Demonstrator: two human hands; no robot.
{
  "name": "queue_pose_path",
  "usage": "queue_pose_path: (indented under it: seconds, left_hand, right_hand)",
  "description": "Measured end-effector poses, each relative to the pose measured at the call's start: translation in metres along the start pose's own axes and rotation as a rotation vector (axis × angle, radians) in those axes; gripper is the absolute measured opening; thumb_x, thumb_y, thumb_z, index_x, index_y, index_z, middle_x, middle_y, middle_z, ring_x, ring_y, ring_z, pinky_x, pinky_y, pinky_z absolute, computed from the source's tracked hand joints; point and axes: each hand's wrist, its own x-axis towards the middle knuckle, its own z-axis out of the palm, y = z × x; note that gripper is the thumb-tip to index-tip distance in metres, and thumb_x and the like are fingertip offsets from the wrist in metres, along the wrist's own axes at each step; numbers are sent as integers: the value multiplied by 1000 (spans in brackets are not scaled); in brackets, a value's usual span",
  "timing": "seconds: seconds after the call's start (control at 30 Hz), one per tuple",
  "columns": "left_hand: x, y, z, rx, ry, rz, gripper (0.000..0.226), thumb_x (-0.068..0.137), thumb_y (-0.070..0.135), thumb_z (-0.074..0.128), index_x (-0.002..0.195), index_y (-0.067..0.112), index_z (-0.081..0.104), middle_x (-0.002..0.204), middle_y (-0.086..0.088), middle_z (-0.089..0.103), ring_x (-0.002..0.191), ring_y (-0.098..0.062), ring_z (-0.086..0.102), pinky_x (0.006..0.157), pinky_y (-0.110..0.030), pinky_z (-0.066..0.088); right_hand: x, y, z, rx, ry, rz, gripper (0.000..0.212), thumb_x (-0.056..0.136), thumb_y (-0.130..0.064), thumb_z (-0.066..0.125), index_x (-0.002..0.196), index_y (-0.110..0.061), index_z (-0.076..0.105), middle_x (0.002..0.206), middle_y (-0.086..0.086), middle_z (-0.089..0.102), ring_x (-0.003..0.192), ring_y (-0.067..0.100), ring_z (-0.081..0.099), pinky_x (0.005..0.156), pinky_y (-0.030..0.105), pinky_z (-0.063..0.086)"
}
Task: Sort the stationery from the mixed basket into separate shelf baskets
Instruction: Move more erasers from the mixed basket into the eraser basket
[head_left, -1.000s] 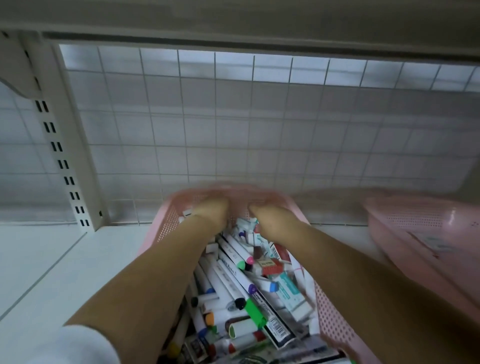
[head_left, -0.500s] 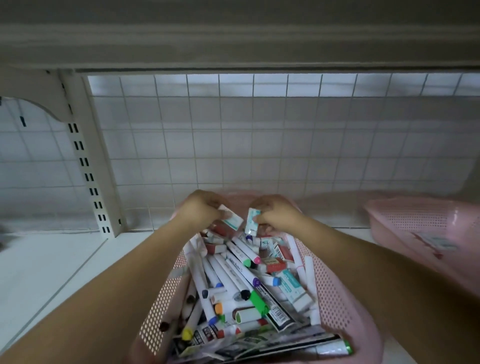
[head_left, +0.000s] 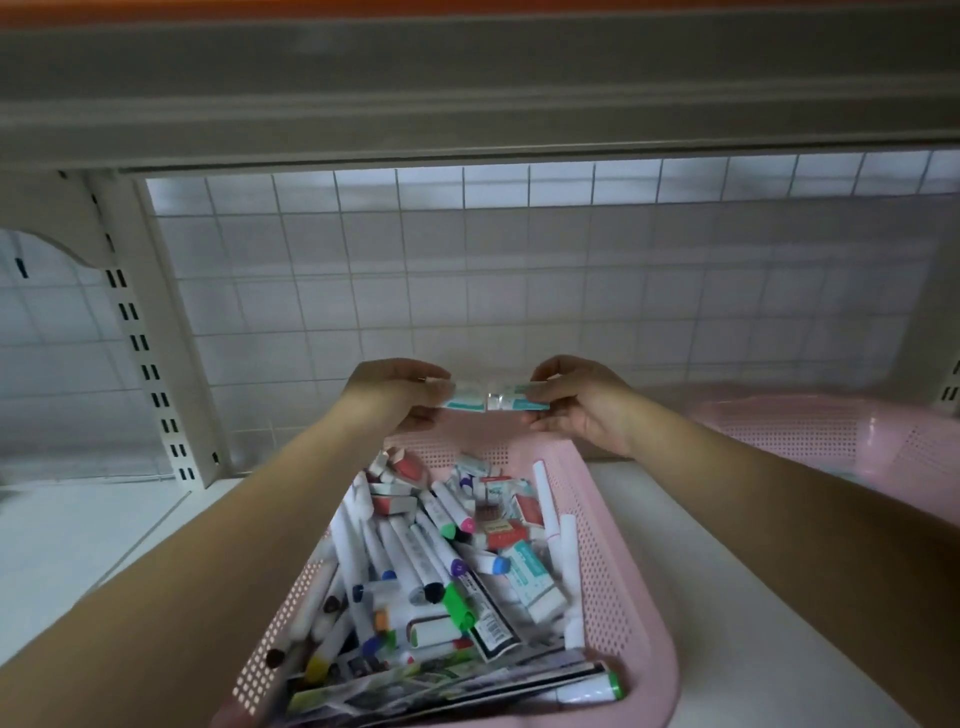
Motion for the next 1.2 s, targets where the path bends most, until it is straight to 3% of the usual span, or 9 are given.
queue_pose_path:
  seconds: [0.23, 0.4, 0.57, 0.8, 0.9, 0.93, 1.03, 1.07, 1.2]
  left_hand:
    - [0, 17, 77, -179, -81, -32, 21, 82, -13, 57, 87, 6, 63, 83, -14, 66, 53, -16, 68, 59, -24, 58]
    - [-2, 27, 135, -143, -164, -24, 22, 83, -15, 55, 92, 4, 62, 82, -15, 65, 53, -16, 68, 54, -21, 57]
    - [-9, 32, 191, -106, -186, -20, 23, 82, -16, 55, 91, 4, 62, 87, -18, 64, 53, -16, 68, 54, -21, 57]
    - [-21, 28, 267, -59, -218, -29, 23, 80, -15, 59, 92, 4, 63, 80, -14, 65, 51, -12, 66, 57, -21, 57]
    - [-26, 26, 292, -42, -210, -51, 22, 82, -14, 59, 94, 3, 63, 77, -13, 65, 49, -10, 65, 58, -20, 57]
    - [-27, 24, 299, -27, -210, -53, 21, 82, -13, 59, 95, 3, 63, 78, -13, 65, 49, -10, 65, 60, -21, 57]
    - [-29, 20, 314, 74, -178, -56, 20, 83, -13, 58, 95, 2, 63, 85, -18, 65, 47, -10, 64, 60, -22, 56]
    - [-28, 19, 318, 114, -160, -60, 20, 83, -13, 58, 96, 1, 63, 86, -19, 64, 44, -10, 63, 57, -21, 55]
    - [-21, 22, 324, 225, -97, -80, 24, 84, -11, 58, 106, -4, 63, 80, -19, 64, 39, -8, 60, 52, -20, 54]
  right_hand:
    - [-29, -15, -84, -83, 93, -21, 25, 80, 14, 55, 71, -9, 52, 72, 15, 65, 55, 19, 66, 48, 22, 54]
    - [-47, -23, -147, -188, 179, -9, 28, 77, 15, 57, 68, -11, 53, 73, 12, 61, 60, 16, 58, 40, 17, 42]
    - [-69, -26, -204, -187, 209, 2, 27, 77, 17, 57, 68, -8, 51, 70, 14, 59, 54, 15, 58, 38, 17, 42]
    - [-85, -24, -276, -334, 211, 133, 21, 82, 14, 57, 78, -6, 53, 82, 14, 63, 82, 24, 63, 69, 29, 55]
    - [-86, -22, -293, -580, 270, 219, 10, 83, 6, 62, 83, -2, 57, 86, 16, 65, 82, 26, 66, 78, 35, 57]
    - [-86, -20, -296, -698, 290, 276, 7, 83, 3, 64, 87, 0, 59, 83, 17, 65, 75, 25, 67, 74, 34, 58]
    - [-84, -12, -297, -895, 273, 489, 18, 85, 0, 64, 102, 4, 61, 71, 15, 61, 41, 16, 60, 38, 21, 49]
    - [-82, -8, -296, -924, 265, 522, 22, 84, 0, 64, 106, 5, 60, 75, 16, 62, 42, 15, 60, 39, 21, 48]
    - [-71, 0, -296, -896, 257, 564, 29, 85, 2, 62, 113, 7, 57, 106, 23, 66, 76, 23, 64, 72, 28, 54]
